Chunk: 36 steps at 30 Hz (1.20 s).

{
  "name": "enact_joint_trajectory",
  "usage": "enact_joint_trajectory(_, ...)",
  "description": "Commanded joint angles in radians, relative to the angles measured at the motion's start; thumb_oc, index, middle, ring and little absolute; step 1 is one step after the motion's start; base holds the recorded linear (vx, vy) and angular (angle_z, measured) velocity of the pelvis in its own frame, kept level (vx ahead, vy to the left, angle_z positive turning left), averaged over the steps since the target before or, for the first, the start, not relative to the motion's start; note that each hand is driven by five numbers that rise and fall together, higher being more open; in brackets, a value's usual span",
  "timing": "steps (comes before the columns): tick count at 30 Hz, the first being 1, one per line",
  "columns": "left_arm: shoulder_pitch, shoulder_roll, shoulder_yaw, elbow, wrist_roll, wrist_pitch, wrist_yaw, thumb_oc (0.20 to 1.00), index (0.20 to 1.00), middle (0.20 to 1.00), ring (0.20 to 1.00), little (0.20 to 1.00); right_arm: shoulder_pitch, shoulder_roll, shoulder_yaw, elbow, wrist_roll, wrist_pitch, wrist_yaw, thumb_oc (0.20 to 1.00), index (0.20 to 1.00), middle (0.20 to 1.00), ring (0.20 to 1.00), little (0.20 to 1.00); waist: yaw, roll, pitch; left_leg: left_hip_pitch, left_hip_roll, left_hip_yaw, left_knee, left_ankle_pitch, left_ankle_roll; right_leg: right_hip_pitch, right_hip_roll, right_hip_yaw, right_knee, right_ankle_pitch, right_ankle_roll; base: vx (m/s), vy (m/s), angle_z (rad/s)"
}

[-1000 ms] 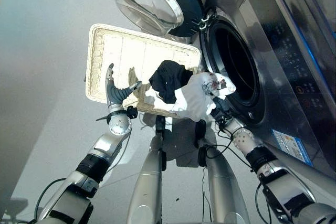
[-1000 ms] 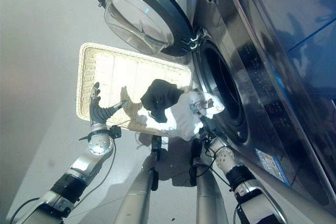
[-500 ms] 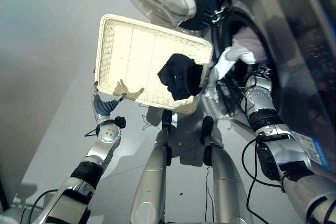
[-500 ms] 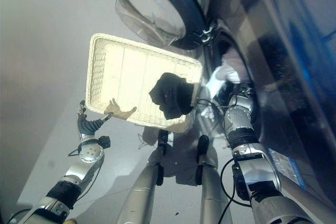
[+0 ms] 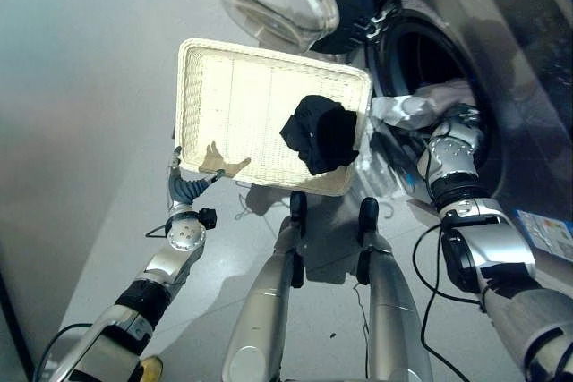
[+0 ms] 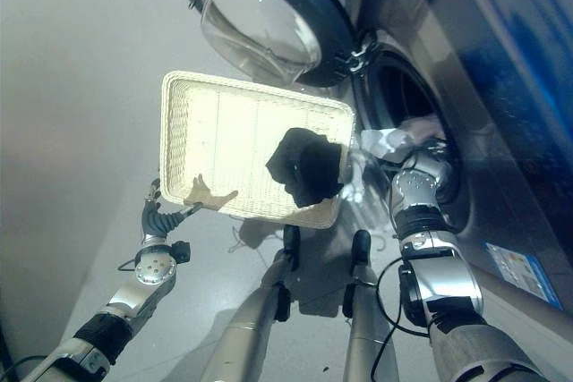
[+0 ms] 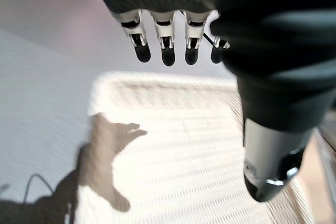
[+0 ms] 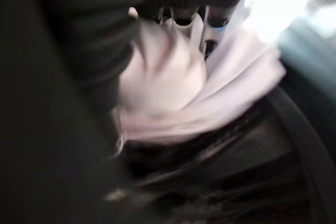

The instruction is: Put the clothes into the washing machine.

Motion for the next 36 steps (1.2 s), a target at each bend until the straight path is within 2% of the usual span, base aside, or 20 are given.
enact_joint_trajectory(1, -0.059, -0.038, 0.028, 0.015, 0.011, -0.016, -0.006, 1.0, 1.0, 1.0, 1.0, 1.0, 0.104, -0.091, 0.035, -0.018, -0.036, 0.236, 0.168, 1.0, 1.0, 1.0, 1.0, 1.0, -0.028, 0.053, -0.022, -0.061, -0.025, -0.032, 0.064, -0.055, -0.06, -0.012, 0.068, -0.099, -0.077, 0.043, -0.021, -0.01, -0.04, -0.47)
enact_joint_trajectory(3, -0.081, -0.051, 0.009, 0.013, 0.035, -0.01, -0.01, 1.0, 1.0, 1.0, 1.0, 1.0, 0.116, -0.05, 0.037, -0.017, 0.006, 0.25, 0.281, 1.0, 1.0, 1.0, 1.0, 1.0, -0.029, 0.047, -0.022, -0.061, -0.025, -0.03, 0.056, -0.052, -0.059, -0.009, 0.072, -0.097, -0.087, 0.048, -0.019, -0.01, -0.032, -0.35)
enact_joint_trajectory(5, -0.113, -0.059, -0.014, 0.02, 0.057, -0.004, -0.008, 1.0, 1.0, 1.0, 1.0, 1.0, 0.099, -0.015, 0.037, -0.013, 0.006, 0.254, 0.343, 1.0, 1.0, 1.0, 1.0, 1.0, -0.032, 0.047, -0.022, -0.059, -0.025, -0.028, 0.048, -0.05, -0.061, -0.01, 0.073, -0.096, -0.095, 0.054, -0.016, -0.03, -0.007, -0.13)
enact_joint_trajectory(7, -0.135, -0.062, -0.034, 0.017, 0.084, 0.008, -0.009, 1.0, 1.0, 1.0, 1.0, 1.0, 0.09, 0.006, 0.042, -0.018, 0.012, 0.241, 0.354, 1.0, 1.0, 1.0, 1.0, 1.0, -0.033, 0.046, -0.022, -0.059, -0.025, -0.027, 0.042, -0.049, -0.062, -0.012, 0.074, -0.095, -0.103, 0.06, -0.014, -0.03, 0.011, -0.11)
enact_joint_trajectory(8, -0.146, -0.06, -0.042, 0.014, 0.096, 0.014, -0.01, 1.0, 1.0, 1.0, 1.0, 1.0, 0.088, 0.014, 0.043, -0.023, 0.011, 0.218, 0.352, 1.0, 1.0, 1.0, 1.0, 1.0, -0.036, 0.046, -0.022, -0.059, -0.024, -0.025, 0.039, -0.048, -0.062, -0.013, 0.075, -0.093, -0.107, 0.064, -0.013, -0.04, 0.035, -0.09)
enact_joint_trajectory(9, -0.168, -0.052, -0.064, 0.003, 0.136, 0.034, -0.008, 1.0, 1.0, 1.0, 1.0, 1.0, 0.094, 0.029, 0.043, -0.035, -0.001, 0.156, 0.337, 1.0, 1.0, 1.0, 1.0, 1.0, -0.041, 0.043, -0.022, -0.061, -0.024, -0.023, 0.033, -0.047, -0.062, -0.015, 0.076, -0.09, -0.115, 0.07, -0.011, -0.03, 0.036, -0.06)
enact_joint_trajectory(10, -0.173, -0.049, -0.069, 0.0, 0.143, 0.039, -0.006, 1.0, 1.0, 1.0, 1.0, 1.0, 0.098, 0.032, 0.042, -0.039, -0.006, 0.137, 0.335, 1.0, 1.0, 1.0, 1.0, 1.0, -0.042, 0.043, -0.022, -0.062, -0.023, -0.022, 0.032, -0.046, -0.063, -0.016, 0.076, -0.089, -0.116, 0.071, -0.011, -0.03, 0.06, -0.05)
enact_joint_trajectory(11, -0.19, -0.041, -0.089, -0.007, 0.164, 0.057, -0.009, 1.0, 1.0, 1.0, 1.0, 1.0, 0.107, 0.043, 0.041, -0.055, -0.003, 0.065, 0.341, 1.0, 1.0, 1.0, 1.0, 1.0, -0.048, 0.04, -0.022, -0.063, -0.021, -0.018, 0.028, -0.045, -0.063, -0.019, 0.077, -0.085, -0.121, 0.077, -0.01, -0.01, 0.048, -0.04)
enact_joint_trajectory(13, -0.21, -0.034, -0.107, -0.01, 0.171, 0.075, -0.013, 1.0, 1.0, 1.0, 1.0, 1.0, 0.12, 0.058, 0.038, -0.077, 0.028, -0.021, 0.374, 1.0, 1.0, 1.0, 1.0, 1.0, -0.054, 0.036, -0.022, -0.065, -0.019, -0.014, 0.028, -0.044, -0.064, -0.022, 0.08, -0.08, -0.123, 0.08, -0.008, -0.01, 0.055, -0.05)
enact_joint_trajectory(16, -0.251, -0.031, -0.148, 0.014, 0.164, 0.094, -0.039, 1.0, 1.0, 1.0, 1.0, 1.0, 0.132, 0.087, 0.025, -0.092, 0.03, -0.098, 0.396, 1.0, 1.0, 1.0, 1.0, 1.0, -0.069, 0.034, -0.022, -0.07, -0.02, -0.008, 0.028, -0.046, -0.066, -0.028, 0.081, -0.072, -0.128, 0.087, -0.005, -0.01, 0.059, -0.02)
enact_joint_trajectory(19, -0.275, -0.036, -0.168, 0.024, 0.158, 0.127, -0.062, 1.0, 1.0, 1.0, 1.0, 1.0, 0.147, 0.1, 0.027, -0.094, -0.029, -0.128, 0.384, 1.0, 1.0, 1.0, 1.0, 1.0, -0.077, 0.031, -0.022, -0.075, -0.02, -0.003, 0.03, -0.048, -0.067, -0.034, 0.079, -0.07, -0.134, 0.094, -0.002, -0.02, 0.063, -0.01)
enact_joint_trajectory(21, -0.289, -0.038, -0.179, 0.039, 0.155, 0.152, -0.065, 1.0, 1.0, 1.0, 1.0, 1.0, 0.164, 0.105, 0.033, -0.096, -0.103, -0.141, 0.357, 1.0, 1.0, 1.0, 1.0, 1.0, -0.083, 0.028, -0.022, -0.079, -0.019, 0.001, 0.033, -0.049, -0.066, -0.038, 0.079, -0.068, -0.134, 0.096, -0.001, -0.01, 0.046, -0.03)
enact_joint_trajectory(22, -0.311, -0.043, -0.187, 0.063, 0.166, 0.206, -0.057, 1.0, 1.0, 1.0, 1.0, 1.0, 0.19, 0.116, 0.061, -0.105, -0.249, -0.155, 0.31, 1.0, 1.0, 1.0, 1.0, 1.0, -0.092, 0.019, -0.022, -0.09, -0.017, 0.006, 0.039, -0.049, -0.067, -0.048, 0.081, -0.064, -0.134, 0.101, -0.001, -0.02, 0.066, -0.08)
enact_joint_trajectory(26, -0.341, -0.073, -0.178, 0.141, 0.191, 0.254, -0.039, 1.0, 1.0, 1.0, 1.0, 1.0, 0.259, 0.138, 0.123, -0.134, -0.373, -0.137, 0.291, 1.0, 1.0, 1.0, 1.0, 1.0, -0.117, -0.003, -0.022, -0.108, -0.012, 0.02, 0.052, -0.051, -0.068, -0.065, 0.091, -0.049, -0.133, 0.105, -0.003, -0.02, 0.091, -0.07)
enact_joint_trajectory(27, -0.355, -0.092, -0.164, 0.184, 0.209, 0.282, -0.049, 1.0, 1.0, 1.0, 1.0, 1.0, 0.306, 0.146, 0.159, -0.165, -0.413, -0.128, 0.281, 1.0, 1.0, 1.0, 1.0, 1.0, -0.135, -0.015, -0.022, -0.116, -0.011, 0.028, 0.061, -0.054, -0.068, -0.076, 0.098, -0.036, -0.132, 0.107, -0.004, -0.01, 0.097, -0.02)
enact_joint_trajectory(29, -0.358, -0.095, -0.162, 0.195, 0.212, 0.288, -0.053, 1.0, 1.0, 1.0, 1.0, 1.0, 0.316, 0.146, 0.166, -0.171, -0.422, -0.122, 0.281, 1.0, 1.0, 1.0, 1.0, 1.0, -0.139, -0.018, -0.022, -0.118, -0.01, 0.029, 0.063, -0.054, -0.068, -0.078, 0.099, -0.033, -0.131, 0.108, -0.004, 0.0, 0.115, -0.05)
enact_joint_trajectory(30, -0.398, -0.126, -0.152, 0.287, 0.244, 0.351, -0.072, 1.0, 1.0, 1.0, 1.0, 1.0, 0.399, 0.15, 0.226, -0.227, -0.489, -0.086, 0.277, 1.0, 1.0, 1.0, 1.0, 1.0, -0.176, -0.041, -0.022, -0.122, -0.002, 0.046, 0.083, -0.069, -0.071, -0.087, 0.115, -0.008, -0.125, 0.103, -0.005, 0.0, 0.182, -0.12)
enact_joint_trajectory(34, -0.505, -0.145, -0.151, 0.407, 0.245, 0.407, -0.079, 1.0, 1.0, 1.0, 1.0, 1.0, 0.46, 0.141, 0.294, -0.266, -0.557, -0.027, 0.311, 1.0, 1.0, 1.0, 1.0, 1.0, -0.229, -0.076, -0.022, -0.128, 0.017, 0.077, 0.072, -0.067, -0.074, -0.106, 0.139, 0.03, -0.133, 0.106, -0.007, 0.0, 0.15, -0.3)
enact_joint_trajectory(35, -0.505, -0.145, -0.151, 0.407, 0.245, 0.407, -0.079, 1.0, 1.0, 1.0, 1.0, 1.0, 0.46, 0.141, 0.294, -0.266, -0.557, -0.027, 0.311, 1.0, 1.0, 1.0, 1.0, 1.0, -0.229, -0.076, -0.022, -0.127, 0.017, 0.078, 0.072, -0.067, -0.074, -0.105, 0.139, 0.03, -0.133, 0.105, -0.007, -0.01, 0.126, -0.3)
enact_joint_trajectory(36, -0.546, -0.148, -0.147, 0.446, 0.264, 0.415, -0.045, 1.0, 1.0, 1.0, 1.0, 1.0, 0.486, 0.137, 0.327, -0.275, -0.593, -0.009, 0.341, 1.0, 1.0, 1.0, 1.0, 1.0, -0.248, -0.091, -0.022, -0.128, 0.026, 0.092, 0.057, -0.061, -0.078, -0.111, 0.148, 0.042, -0.142, 0.109, -0.005, -0.02, 0.071, -0.22)
